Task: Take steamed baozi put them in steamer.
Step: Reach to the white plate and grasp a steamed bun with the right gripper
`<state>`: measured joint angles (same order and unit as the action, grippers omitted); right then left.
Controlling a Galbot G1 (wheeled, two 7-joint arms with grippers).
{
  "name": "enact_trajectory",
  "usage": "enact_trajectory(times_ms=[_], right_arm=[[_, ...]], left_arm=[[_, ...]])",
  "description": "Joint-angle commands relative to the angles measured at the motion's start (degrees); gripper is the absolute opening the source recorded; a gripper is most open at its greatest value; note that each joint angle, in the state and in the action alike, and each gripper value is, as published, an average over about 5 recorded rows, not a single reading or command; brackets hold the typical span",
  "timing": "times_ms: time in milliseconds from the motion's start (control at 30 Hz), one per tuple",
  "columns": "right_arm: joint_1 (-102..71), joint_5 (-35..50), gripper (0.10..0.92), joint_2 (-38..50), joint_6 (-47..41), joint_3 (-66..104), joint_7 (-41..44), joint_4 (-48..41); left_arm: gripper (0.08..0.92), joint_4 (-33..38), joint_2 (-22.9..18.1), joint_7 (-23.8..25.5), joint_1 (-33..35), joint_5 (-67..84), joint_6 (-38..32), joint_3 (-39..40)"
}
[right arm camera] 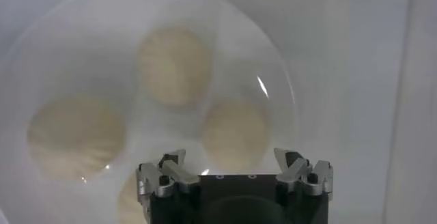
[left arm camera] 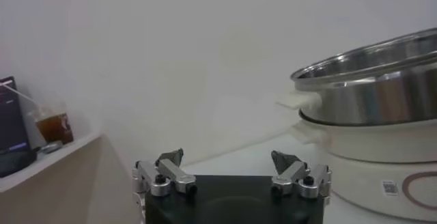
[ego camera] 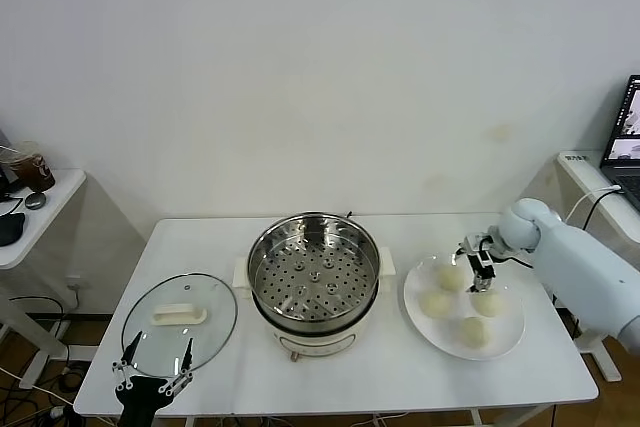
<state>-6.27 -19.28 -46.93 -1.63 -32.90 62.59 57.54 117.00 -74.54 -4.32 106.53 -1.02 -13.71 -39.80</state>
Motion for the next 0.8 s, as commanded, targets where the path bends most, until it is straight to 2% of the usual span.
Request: enact_trajectory(times_ms=[33,200,467,633,800], right_arm=[[1.74,-0.02,0.823,-1.27,-0.45,-2.34,0.39,-1.95],[1.02,-0.40,0.790,-2.73,-0.65,-1.06,-0.38,-3.62],[0.83,-1.43,0.605,-4.23,-1.33,-0.27,-0.60,-5.69],[0.68,-1.81,0.548,-4.61,-1.41,-0.33,-0.58,-6.11],[0.76,-1.82,0.457,-4.33,-1.48,-0.76,-0.19,-5.72]], left_arm=[[0.823,0.08,0.05,-0.03,0.08,-0.15,-0.07,-0.10],[0.823,0.22,-0.06,-0.28,0.17,-0.38,-0.32,-0.47],[0.823,0.27,-0.14,-0.55,0.04,-0.40,-0.57,-1.05],[0.823,0.10,-0.09,-0.59,0.09,-0.41,-0.75,-1.13],[0.823,0.04,-0.06,-0.60,0.05,-0.39,-0.78,-1.12]])
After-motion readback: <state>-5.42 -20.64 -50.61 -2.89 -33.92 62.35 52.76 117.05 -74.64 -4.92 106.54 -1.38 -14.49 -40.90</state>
